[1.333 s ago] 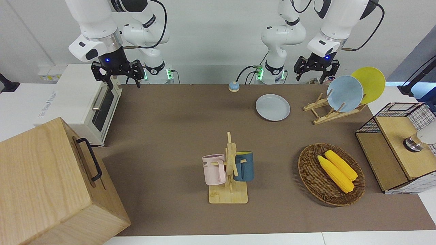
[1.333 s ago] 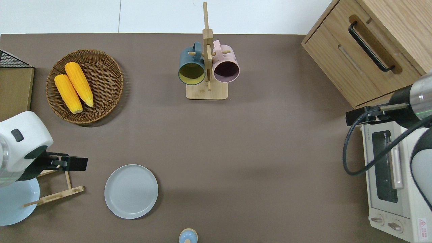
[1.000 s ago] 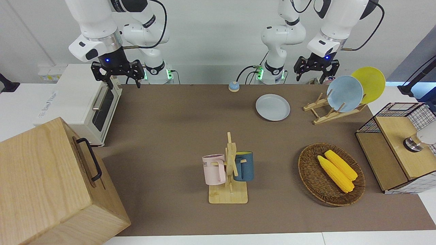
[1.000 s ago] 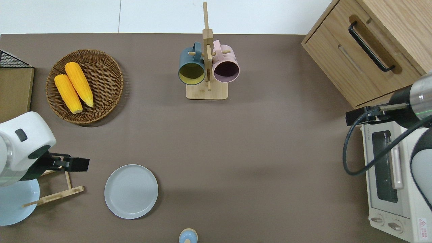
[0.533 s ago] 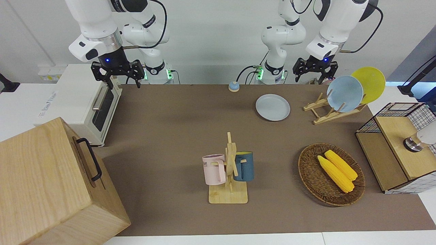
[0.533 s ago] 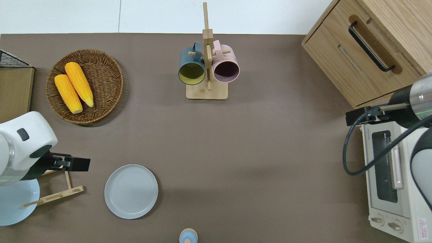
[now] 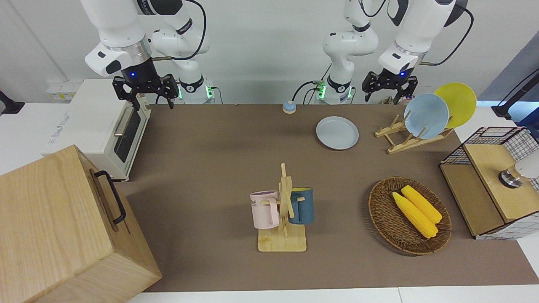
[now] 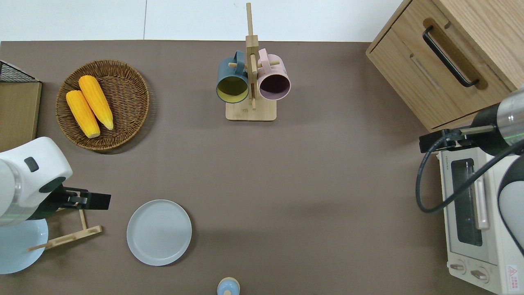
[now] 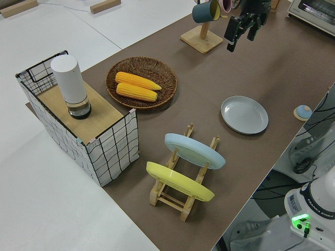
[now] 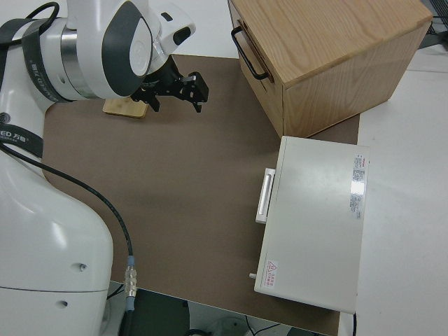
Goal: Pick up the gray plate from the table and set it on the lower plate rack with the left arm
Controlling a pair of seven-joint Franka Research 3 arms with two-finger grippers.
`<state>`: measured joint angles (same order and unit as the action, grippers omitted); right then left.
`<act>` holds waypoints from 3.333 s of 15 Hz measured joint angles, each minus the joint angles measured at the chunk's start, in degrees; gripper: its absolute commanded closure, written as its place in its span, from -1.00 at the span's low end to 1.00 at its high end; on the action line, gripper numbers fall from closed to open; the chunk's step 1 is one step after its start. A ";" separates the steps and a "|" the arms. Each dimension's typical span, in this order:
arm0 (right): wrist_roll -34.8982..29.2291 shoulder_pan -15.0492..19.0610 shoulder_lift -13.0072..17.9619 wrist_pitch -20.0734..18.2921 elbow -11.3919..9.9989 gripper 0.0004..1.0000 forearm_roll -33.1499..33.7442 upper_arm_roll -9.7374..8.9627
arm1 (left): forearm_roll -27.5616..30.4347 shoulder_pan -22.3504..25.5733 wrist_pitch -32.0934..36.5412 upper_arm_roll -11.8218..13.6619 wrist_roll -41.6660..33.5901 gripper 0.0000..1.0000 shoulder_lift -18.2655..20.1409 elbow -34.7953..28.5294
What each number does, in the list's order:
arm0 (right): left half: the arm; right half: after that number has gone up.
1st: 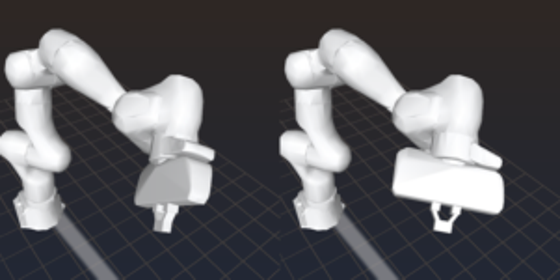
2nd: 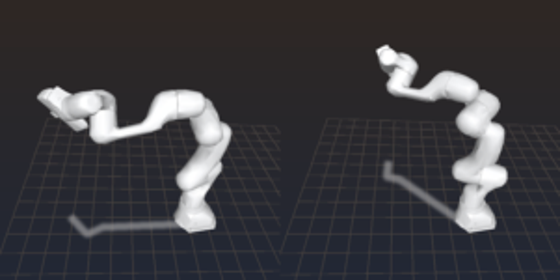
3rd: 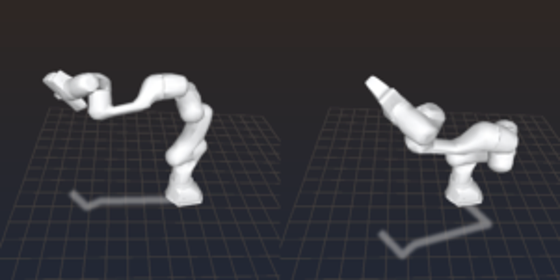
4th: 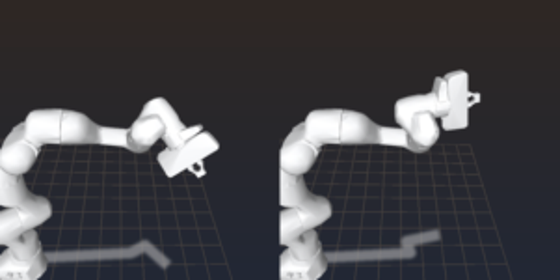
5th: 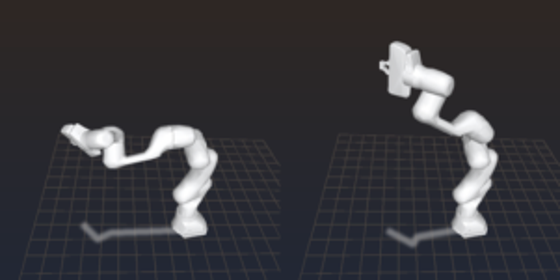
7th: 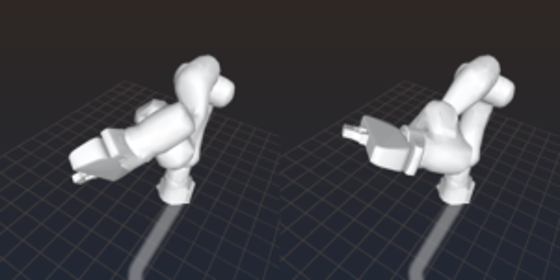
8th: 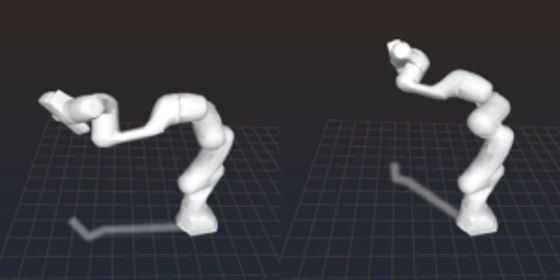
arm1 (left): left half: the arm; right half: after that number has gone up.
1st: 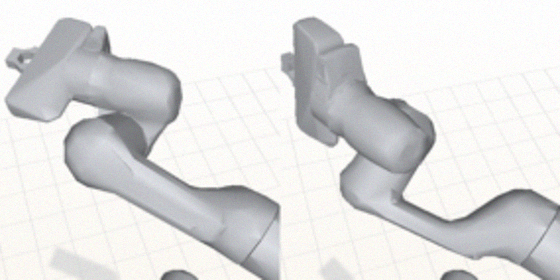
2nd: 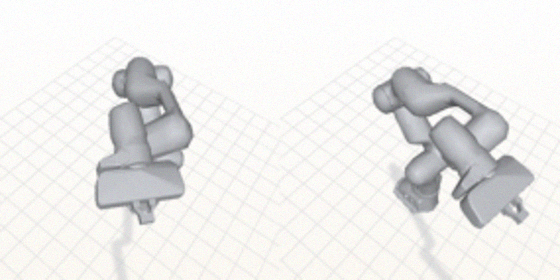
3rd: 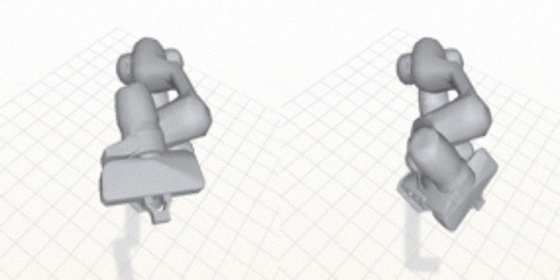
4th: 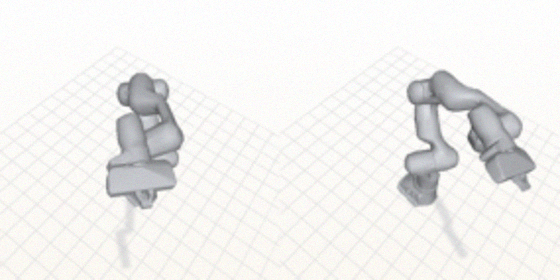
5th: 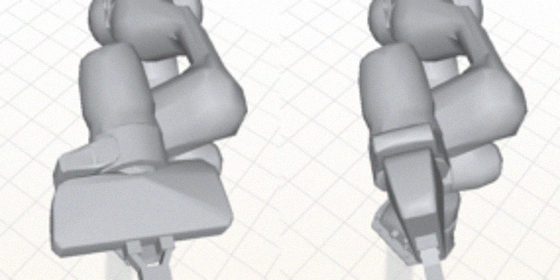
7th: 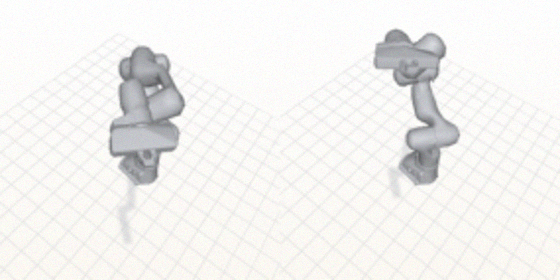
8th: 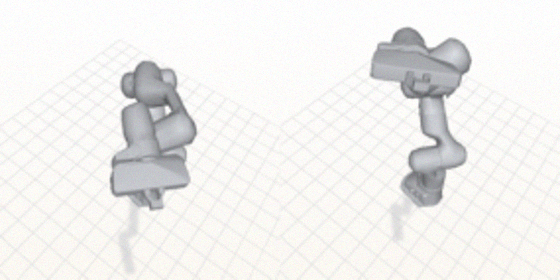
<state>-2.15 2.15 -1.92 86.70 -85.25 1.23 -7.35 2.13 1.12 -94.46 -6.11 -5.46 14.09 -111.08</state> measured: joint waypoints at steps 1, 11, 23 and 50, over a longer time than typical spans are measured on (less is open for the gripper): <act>0.00 0.00 0.00 0.00 0.00 -0.97 0.00 0.00 | 0.00 0.00 0.01 -0.02 0.00 -1.00 0.00 -0.47; 0.00 0.00 0.00 0.00 0.00 -0.97 0.00 0.00 | 0.00 -0.03 -8.26 -1.58 0.10 -1.00 1.60 -12.29; 0.00 0.00 0.00 0.00 0.00 -0.97 0.00 0.00 | -1.85 -0.03 -24.88 -3.19 0.08 -1.00 3.89 -30.18; 0.00 0.00 0.00 0.00 0.00 -0.97 0.00 0.00 | -9.83 -1.36 -38.55 -4.73 -0.14 -0.96 -8.95 -33.56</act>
<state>-2.15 2.15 -1.92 86.70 -85.25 1.23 -7.35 -7.70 -0.24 -133.00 -10.85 -5.59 5.14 -144.65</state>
